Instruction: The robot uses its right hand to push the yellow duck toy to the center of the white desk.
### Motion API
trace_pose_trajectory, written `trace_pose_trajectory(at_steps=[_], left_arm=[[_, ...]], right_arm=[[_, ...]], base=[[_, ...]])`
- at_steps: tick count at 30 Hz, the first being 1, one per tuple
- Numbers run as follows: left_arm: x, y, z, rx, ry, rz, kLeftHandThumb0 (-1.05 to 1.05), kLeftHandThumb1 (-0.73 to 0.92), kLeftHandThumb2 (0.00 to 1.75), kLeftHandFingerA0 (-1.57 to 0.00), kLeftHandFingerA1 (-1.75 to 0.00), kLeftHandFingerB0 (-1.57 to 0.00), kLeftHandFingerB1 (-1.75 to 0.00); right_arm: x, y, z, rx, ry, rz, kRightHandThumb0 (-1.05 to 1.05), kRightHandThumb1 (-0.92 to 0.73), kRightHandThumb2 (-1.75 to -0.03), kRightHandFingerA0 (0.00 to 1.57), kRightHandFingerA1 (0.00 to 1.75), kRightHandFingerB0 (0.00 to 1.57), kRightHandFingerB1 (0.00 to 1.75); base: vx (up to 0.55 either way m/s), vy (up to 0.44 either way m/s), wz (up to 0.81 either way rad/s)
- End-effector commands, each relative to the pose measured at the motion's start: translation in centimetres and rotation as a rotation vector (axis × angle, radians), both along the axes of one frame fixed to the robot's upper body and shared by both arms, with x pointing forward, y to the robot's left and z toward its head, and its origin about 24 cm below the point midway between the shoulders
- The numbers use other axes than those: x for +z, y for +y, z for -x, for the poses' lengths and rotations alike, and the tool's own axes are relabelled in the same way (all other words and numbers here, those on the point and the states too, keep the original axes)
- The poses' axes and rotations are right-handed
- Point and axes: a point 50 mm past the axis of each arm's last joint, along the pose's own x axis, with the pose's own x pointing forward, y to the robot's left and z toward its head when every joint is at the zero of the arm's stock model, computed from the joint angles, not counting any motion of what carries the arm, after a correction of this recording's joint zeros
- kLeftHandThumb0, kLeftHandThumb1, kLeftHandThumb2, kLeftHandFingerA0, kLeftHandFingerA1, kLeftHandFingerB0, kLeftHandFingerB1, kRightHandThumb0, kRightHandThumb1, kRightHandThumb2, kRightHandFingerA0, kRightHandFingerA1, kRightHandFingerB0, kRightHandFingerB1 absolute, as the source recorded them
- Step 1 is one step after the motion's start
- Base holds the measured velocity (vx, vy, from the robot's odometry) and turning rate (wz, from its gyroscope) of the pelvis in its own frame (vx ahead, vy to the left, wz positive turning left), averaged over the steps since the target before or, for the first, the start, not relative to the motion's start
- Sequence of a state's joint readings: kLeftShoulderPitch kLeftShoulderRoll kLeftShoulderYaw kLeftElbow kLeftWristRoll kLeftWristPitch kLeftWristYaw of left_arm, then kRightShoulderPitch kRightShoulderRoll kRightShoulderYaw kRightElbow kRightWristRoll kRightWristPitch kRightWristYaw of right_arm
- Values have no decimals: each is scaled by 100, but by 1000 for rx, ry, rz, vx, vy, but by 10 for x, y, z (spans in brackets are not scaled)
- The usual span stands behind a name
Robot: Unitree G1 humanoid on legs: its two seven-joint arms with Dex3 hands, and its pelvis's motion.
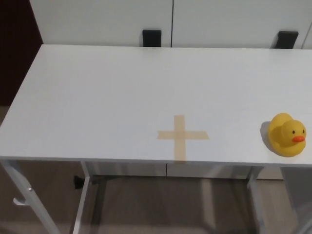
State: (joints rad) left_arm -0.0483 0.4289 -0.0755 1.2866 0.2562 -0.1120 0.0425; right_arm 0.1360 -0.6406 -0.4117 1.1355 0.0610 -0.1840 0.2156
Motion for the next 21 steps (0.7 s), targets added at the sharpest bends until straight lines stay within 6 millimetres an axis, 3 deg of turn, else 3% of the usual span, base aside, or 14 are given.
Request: trace_pose_trajectory(at_steps=[1, 5, 7, 8, 9, 12, 13, 14, 15, 16, 18, 19, 20, 21], left_arm=[[3, 5, 0, 12, -11, -18, -17, 67, 65, -84, -74, -80, -58], [4, 5, -3, -8, -12, -26, -17, 67, 65, -83, -75, -79, -57], [4, 4, -4, -12, -6, -31, -17, 68, 63, -83, -71, -79, -56], [4, 4, -4, -3, -13, -27, -16, 68, 65, -83, -74, -80, -58], [4, 4, -4, -3, -13, -28, -19, 68, 63, -84, -70, -78, -55], [4, 4, -5, -8, -10, -31, -19, 68, 63, -84, -70, -78, -55], [4, 4, -5, -7, -11, -32, -18, 68, 62, -84, -69, -79, -55], [4, 4, -7, -10, -14, -32, -18, 67, 64, -84, -70, -80, -57], [4, 3, -9, -14, -17, -31, -18, 67, 64, -84, -70, -80, -57], [5, 3, -9, -15, -22, -29, -16, 62, 68, -84, -73, -82, -56], [5, 3, -10, -21, -24, -29, -18, 65, 66, -85, -75, -81, -58], [5, 3, -11, -29, -20, -34, -22, 68, 61, -85, -71, -80, -54], [5, 3, -11, -32, -19, -34, -19, 67, 61, -84, -73, -80, -56], [5, 2, -11, -34, -18, -33, -19, 67, 61, -84, -73, -80, -56]], right_arm=[[35, -14, -48, -113, -360, 17, -45, -72, -64, 35, 57, 21, 34], [65, -20, -76, -96, -556, 7, -63, -61, -93, 15, 57, 8, 48], [86, -21, -96, -79, -673, 8, -66, -82, -64, 12, 56, 10, 42], [97, -19, -107, -51, -712, 23, -38, -54, -111, 1, 54, 0, 53], [111, -15, -123, -17, -752, 36, -93, -78, -119, 0, 42, 1, 37], [129, -8, -142, 16, -796, 47, -93, -78, -119, 0, 42, 1, 37], [134, -5, -148, 27, -809, 50, -96, -92, -78, 0, 48, 0, 49], [139, 0, -157, 41, -837, 52, -105, -92, -80, 0, 89, 0, 67], [145, 5, -166, 55, -870, 54, -105, -92, -80, 0, 89, 0, 67], [148, 13, -176, 117, -904, 16, -105, -70, -125, 5, 85, 13, 77], [153, 29, -193, 223, -944, -42, -105, -72, -126, 0, 79, 14, 73], [154, 34, -200, 245, -921, -49, -105, -92, -85, 0, 65, 0, 64], [156, 41, -207, 283, -887, -43, -105, -81, -130, 0, 39, 4, 40], [157, 47, -212, 310, -864, -37, -105, -81, -130, 0, 39, 4, 40]], base=[[0, 0, 0], [2, 0, 2], [0, 0, 0], [0, 0, 0], [0, 0, 0], [0, 0, 0], [0, 0, 0], [0, 0, 0], [0, 0, 0], [0, 0, 0], [0, 0, 0], [0, 0, 0], [0, 0, 0], [0, 0, 0]])
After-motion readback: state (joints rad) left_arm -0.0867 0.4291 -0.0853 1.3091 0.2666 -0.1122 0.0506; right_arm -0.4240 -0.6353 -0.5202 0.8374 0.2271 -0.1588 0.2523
